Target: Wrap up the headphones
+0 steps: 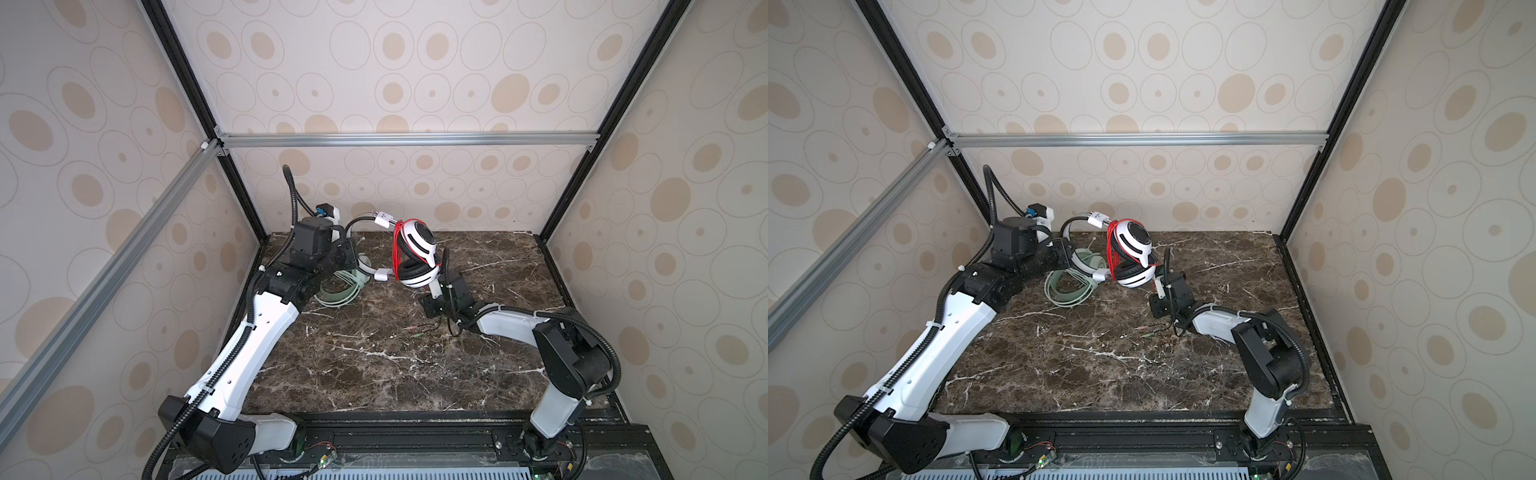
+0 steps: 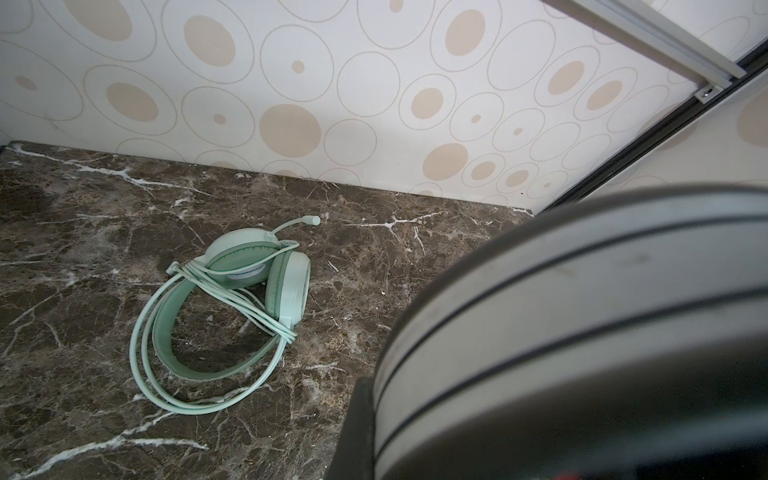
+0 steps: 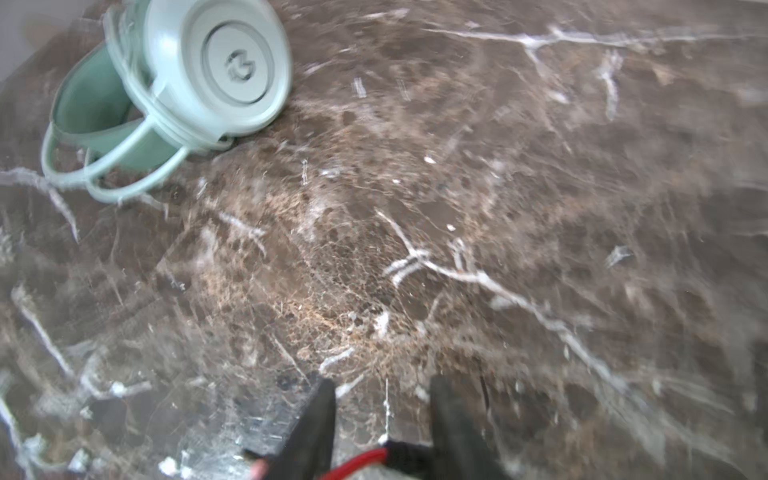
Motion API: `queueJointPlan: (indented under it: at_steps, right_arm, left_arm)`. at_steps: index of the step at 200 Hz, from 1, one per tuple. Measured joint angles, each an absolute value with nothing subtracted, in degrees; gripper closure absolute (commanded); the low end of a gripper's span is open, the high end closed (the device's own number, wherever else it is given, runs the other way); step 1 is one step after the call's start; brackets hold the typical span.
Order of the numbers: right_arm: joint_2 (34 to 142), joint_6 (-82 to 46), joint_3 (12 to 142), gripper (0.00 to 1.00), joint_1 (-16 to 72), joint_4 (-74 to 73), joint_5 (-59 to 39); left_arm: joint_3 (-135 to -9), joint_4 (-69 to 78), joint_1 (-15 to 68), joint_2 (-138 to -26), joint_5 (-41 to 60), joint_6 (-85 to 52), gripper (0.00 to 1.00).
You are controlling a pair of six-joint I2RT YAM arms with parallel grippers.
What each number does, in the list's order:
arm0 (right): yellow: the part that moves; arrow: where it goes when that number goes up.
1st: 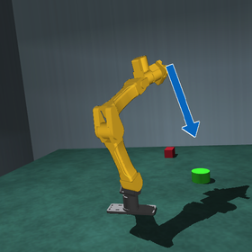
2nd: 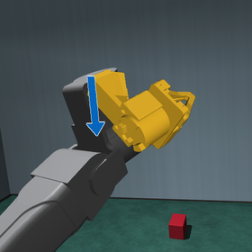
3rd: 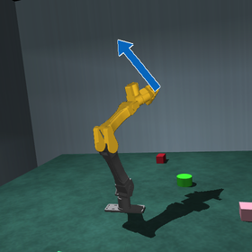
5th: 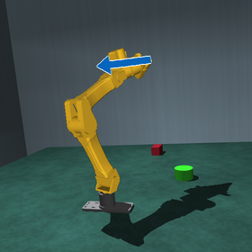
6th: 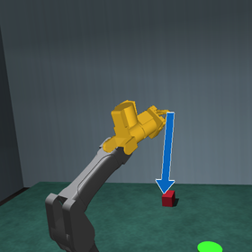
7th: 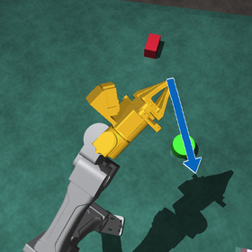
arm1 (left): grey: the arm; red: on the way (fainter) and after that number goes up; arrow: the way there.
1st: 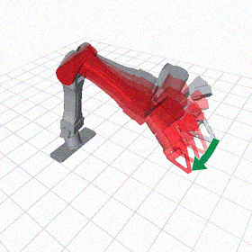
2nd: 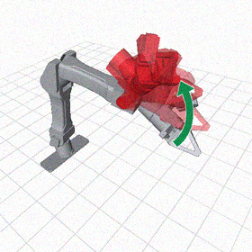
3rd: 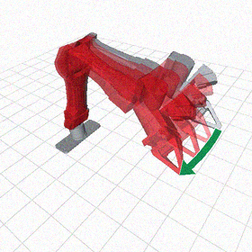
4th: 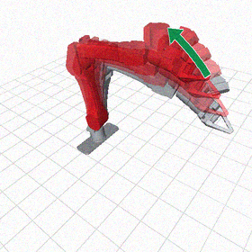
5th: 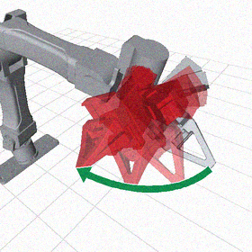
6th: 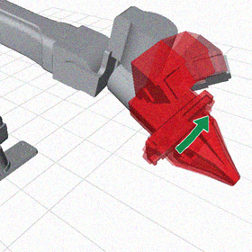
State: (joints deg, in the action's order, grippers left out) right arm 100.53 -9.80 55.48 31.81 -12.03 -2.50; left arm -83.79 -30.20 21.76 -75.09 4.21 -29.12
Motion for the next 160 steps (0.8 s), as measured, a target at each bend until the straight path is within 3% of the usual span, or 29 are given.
queueJointPlan:
  at_steps: [37,160]
  right_arm:
    - [100.20,-10.26,54.89,1.00,32.23,-11.77,-7.27]
    - [97.06,-20.16,53.52,1.00,43.33,-9.30,-17.28]
  left_arm:
    - [-83.05,-29.36,20.53,-74.61,4.62,-29.98,1.00]
    - [-76.77,-23.20,11.81,-73.19,20.14,-35.38,1.00]
